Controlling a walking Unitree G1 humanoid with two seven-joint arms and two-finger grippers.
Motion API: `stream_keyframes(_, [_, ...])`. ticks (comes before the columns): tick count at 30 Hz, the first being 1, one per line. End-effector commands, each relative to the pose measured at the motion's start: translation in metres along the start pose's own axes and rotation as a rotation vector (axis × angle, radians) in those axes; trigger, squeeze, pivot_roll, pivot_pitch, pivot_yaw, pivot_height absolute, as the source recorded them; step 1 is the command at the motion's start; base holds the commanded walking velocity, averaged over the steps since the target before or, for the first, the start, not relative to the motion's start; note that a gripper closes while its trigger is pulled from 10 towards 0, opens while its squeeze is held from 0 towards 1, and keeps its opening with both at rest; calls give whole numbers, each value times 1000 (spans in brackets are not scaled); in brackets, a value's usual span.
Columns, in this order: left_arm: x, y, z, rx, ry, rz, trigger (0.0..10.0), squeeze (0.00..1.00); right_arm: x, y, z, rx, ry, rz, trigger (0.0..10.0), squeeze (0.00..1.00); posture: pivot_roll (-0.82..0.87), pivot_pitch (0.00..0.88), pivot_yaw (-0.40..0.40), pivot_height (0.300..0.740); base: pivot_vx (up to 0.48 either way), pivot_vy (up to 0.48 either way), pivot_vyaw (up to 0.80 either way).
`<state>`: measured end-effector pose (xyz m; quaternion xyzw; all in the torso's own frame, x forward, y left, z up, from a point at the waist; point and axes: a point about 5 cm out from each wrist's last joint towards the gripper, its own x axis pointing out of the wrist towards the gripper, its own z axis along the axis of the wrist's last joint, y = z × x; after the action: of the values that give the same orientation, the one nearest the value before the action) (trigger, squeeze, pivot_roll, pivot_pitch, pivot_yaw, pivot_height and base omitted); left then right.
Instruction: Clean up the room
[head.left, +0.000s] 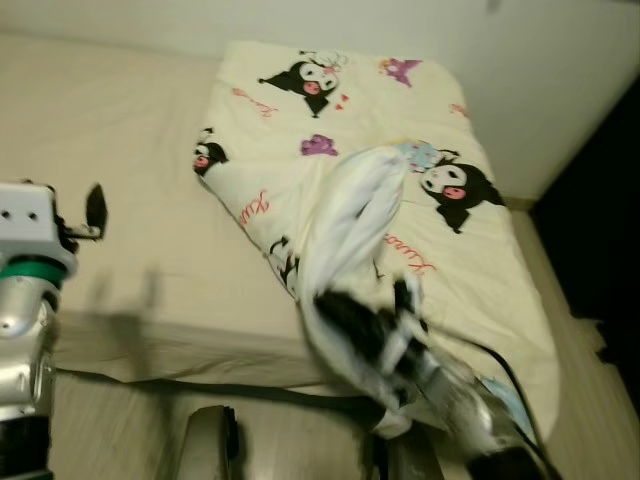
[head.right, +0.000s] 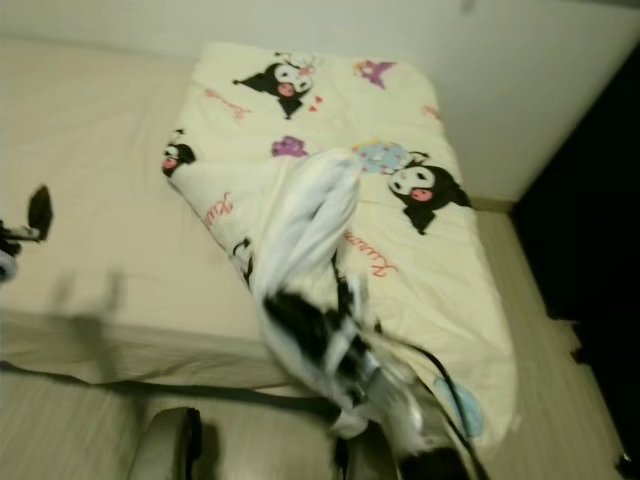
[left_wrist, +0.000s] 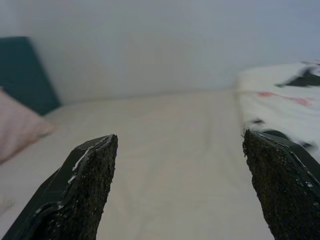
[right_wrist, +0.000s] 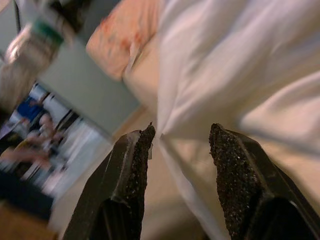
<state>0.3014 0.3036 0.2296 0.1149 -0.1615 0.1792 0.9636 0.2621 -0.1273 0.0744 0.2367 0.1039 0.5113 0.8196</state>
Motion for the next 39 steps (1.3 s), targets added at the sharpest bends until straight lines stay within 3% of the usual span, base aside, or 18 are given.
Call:
stream_keyframes(1, [1, -1, -4, -12, 10, -1, 10000, 0, -9, 5, -15, 12, 78, 71, 10000, 0, 174, 48, 5, 575, 0, 0, 0])
stream_keyframes(4, [2, -8, -4, -22, 9, -17, 10000, 0, -47, -13, -39, 12, 163, -61, 10000, 0, 164, 45, 14, 575, 0, 0, 0])
stream_keyframes(8, [2, -13, -6, -31, 10, -28, 10000, 0, -62, -29, -33, -18, 119, -253, 10000, 0, 164, 45, 14, 575, 0, 0, 0])
stream_keyframes(9, [4, -15, -4, -31, 3, -32, 10000, 0, -67, -46, -19, -46, 64, -454, 10000, 0, 164, 45, 14, 575, 0, 0, 0])
stream_keyframes(10, [4, -15, -4, -31, 3, -32, 10000, 0, -67, -46, -19, -46, 64, -454, 10000, 0, 164, 45, 14, 575, 0, 0, 0])
stream_keyframes(12, [7, -15, 0, -40, -21, -34, 10000, 0, -84, -73, 9, -44, -59, -818, 10000, 0, 164, 41, 11, 575, 0, 0, 0])
stream_keyframes(13, [7, -15, 0, -40, -21, -34, 10000, 0, -84, -73, 9, -44, -59, -818, 10000, 0, 164, 41, 11, 575, 0, 0, 0])
stream_keyframes(15, [11, -13, 7, -48, -47, -32, 10000, 0, -110, -92, 38, -21, -208, -1122, 10000, 0, 172, 41, 2, 575, 0, 0, 0])
stream_keyframes(16, [12, -12, 9, -49, -54, -32, 10000, 0, -118, -96, 47, -20, -248, -1207, 10000, 0, 172, 41, 2, 575, 0, 0, 0])
stream_keyframes(20, [10, -15, 6, -30, -41, -61, 10000, 0, -115, -99, 64, -35, -323, -1222, 10000, 0, 173, 39, -2, 575, 0, 0, 0])
stream_keyframes(22, [2, -30, -9, -1, 31, -142, 10000, 0, -93, -98, 72, -74, -333, -1142, 10000, 0, 168, 38, -9, 575, 0, 0, 0])
stream_keyframes(25, [-6, -41, -21, 6, 93, -196, 10000, 0, -80, -95, 72, -101, -318, -1102, 10000, 0, 165, 35, -15, 575, 0, 0, 0])
stream_keyframes(26, [-19, -56, -35, 3, 157, -261, 10000, 0, -66, -89, 70, -125, -323, -1055, 10000, 0, 161, 27, -22, 575, 0, 0, 0])
stream_keyframes(27, [-19, -56, -35, 3, 157, -261, 10000, 0, -66, -89, 70, -125, -323, -1055, 10000, 0, 161, 27, -22, 575, 0, 0, 0])
stream_keyframes(29, [-53, -91, -59, -28, 263, -366, 10000, 0, -39, -73, 57, -200, -329, -1033, 10000, 0, 154, 20, -23, 575, 0, 0, 0])
stream_keyframes(33, [-87, -138, -67, -47, 272, -494, 10000, 0, -18, -55, 29, -334, -236, -1028, 10000, 0, 138, 15, -27, 590, 0, 0, 0])
stream_keyframes(35, [-92, -143, -68, -41, 261, -498, 10000, 0, -17, -49, 20, -354, -219, -1007, 10000, 0, 124, 7, -25, 600, 0, 0, 0])
stream_keyframes(39, [-94, -135, -73, -33, 274, -431, 10000, 0, -20, -46, 13, -340, -217, -1005, 10000, 0, 118, 7, -23, 615, 0, 0, 0])
